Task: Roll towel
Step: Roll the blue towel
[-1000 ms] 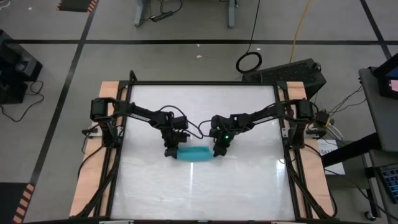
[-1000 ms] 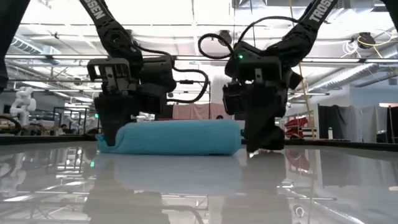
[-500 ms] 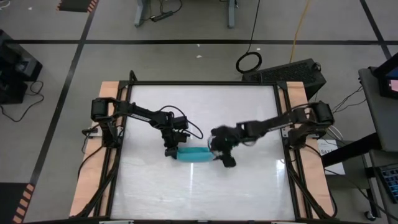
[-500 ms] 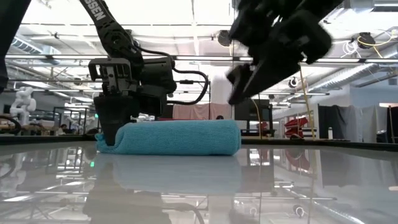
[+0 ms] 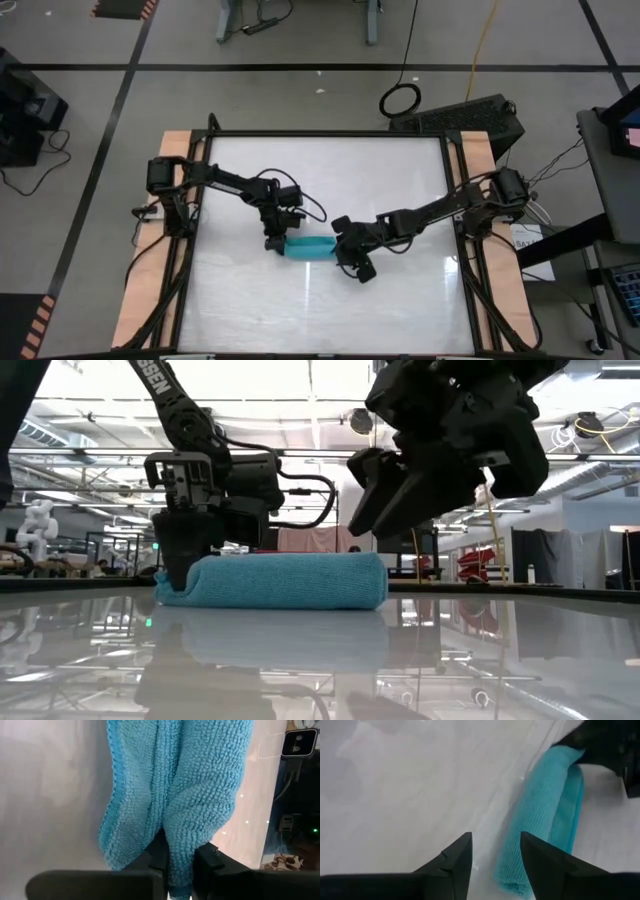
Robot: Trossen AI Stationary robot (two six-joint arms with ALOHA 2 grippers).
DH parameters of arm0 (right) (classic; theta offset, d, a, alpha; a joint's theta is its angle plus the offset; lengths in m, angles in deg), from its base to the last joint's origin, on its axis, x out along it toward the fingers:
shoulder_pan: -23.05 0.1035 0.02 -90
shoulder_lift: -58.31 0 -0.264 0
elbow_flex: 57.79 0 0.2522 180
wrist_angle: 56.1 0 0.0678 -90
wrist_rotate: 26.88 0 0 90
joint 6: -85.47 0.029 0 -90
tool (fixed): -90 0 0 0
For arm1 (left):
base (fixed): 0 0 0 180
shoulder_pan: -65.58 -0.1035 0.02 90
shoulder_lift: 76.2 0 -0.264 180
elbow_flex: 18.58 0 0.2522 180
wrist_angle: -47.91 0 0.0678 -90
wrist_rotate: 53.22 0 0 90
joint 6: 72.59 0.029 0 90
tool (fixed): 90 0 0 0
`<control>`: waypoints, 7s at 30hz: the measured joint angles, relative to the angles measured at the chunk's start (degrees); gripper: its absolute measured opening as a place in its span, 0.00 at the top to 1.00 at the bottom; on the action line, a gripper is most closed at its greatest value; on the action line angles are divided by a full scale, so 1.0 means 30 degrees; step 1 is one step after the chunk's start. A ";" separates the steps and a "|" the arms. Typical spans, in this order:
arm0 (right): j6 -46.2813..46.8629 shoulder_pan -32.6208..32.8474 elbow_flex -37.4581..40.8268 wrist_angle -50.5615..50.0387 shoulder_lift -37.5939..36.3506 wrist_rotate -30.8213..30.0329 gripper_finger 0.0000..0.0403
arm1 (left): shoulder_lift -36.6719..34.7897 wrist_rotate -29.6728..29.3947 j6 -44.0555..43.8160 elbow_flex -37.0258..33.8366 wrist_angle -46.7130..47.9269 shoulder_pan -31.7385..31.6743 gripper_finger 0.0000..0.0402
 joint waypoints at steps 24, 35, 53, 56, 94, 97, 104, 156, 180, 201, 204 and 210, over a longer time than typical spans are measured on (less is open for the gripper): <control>0.1274 -0.0935 -0.0007 0.0117 0.1639 -0.0516 0.65 | -0.0148 0.0711 0.1157 0.0008 0.0355 -0.0385 0.87; 0.2569 -0.2024 -0.0015 -0.0327 0.1677 0.0606 0.65 | -0.2119 -0.0681 0.3085 0.0477 0.0830 -0.0366 0.49; 0.4628 -0.2936 -0.0058 -0.0189 0.2514 0.1639 0.49 | -0.6747 -0.8941 0.8289 0.1129 0.3013 0.2500 0.40; 0.4790 -0.3216 -0.0058 -0.0197 0.2521 0.1838 0.50 | -0.6502 -1.0861 0.9486 0.1129 0.2062 0.3533 0.40; 1.3964 -0.5151 0.0014 -0.0454 0.3781 1.1091 0.95 | -0.1836 -1.0508 0.9997 0.1166 0.0508 0.3666 0.88; 1.5013 -0.5158 0.0007 -0.0452 0.3781 1.2000 0.95 | -0.1821 -0.9186 1.0557 0.1153 0.0368 0.3663 0.86; 1.7409 -0.5644 0.0000 -0.0586 0.3771 1.3137 0.95 | -0.1836 -1.0363 1.0627 0.1151 0.0029 0.3761 0.85; 1.9649 -0.6753 -0.0117 -0.1194 0.4765 1.3107 0.95 | -0.2479 -1.4097 1.0175 0.1137 -0.2919 0.5818 0.31; 1.3449 -0.6559 0.0036 -0.3225 -0.1235 1.0385 0.57 | -0.1275 -1.2728 0.8469 0.1173 -0.3570 0.5157 0.31; 1.0675 -0.3227 -0.0089 0.0912 0.3369 0.6663 0.68 | -0.1260 -1.2379 0.8450 0.1158 -0.3585 0.5065 0.31; 1.1189 -0.3261 -0.0138 0.1083 0.4164 0.7123 0.69 | -0.1260 -1.2324 0.8450 0.1158 -0.3570 0.5065 0.31; 1.1931 -0.3495 -0.0138 0.1151 0.4386 0.8096 0.69 | -0.1260 -1.2303 0.8448 0.1167 -0.3466 0.5065 0.31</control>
